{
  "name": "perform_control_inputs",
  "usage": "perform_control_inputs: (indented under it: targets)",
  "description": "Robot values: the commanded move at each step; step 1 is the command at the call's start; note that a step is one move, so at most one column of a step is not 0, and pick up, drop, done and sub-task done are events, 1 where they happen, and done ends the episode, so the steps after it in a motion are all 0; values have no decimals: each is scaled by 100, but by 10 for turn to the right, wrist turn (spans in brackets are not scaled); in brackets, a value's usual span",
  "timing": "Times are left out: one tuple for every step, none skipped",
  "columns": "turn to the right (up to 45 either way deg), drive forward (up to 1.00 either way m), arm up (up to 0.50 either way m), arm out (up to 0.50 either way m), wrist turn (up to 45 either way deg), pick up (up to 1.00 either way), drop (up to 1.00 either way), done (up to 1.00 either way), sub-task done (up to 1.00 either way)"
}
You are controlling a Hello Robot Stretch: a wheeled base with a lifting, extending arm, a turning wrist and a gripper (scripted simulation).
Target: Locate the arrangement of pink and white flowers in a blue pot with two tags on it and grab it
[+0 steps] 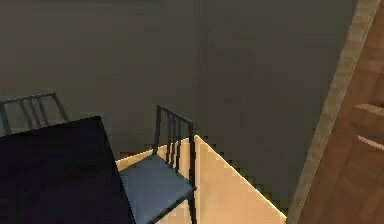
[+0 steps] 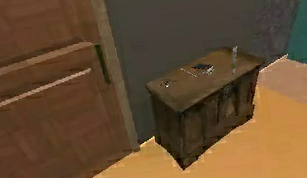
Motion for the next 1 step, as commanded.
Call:
perform_control_inputs:
  targets:
    - [-450,0,0,0,0,0,0,0,0]
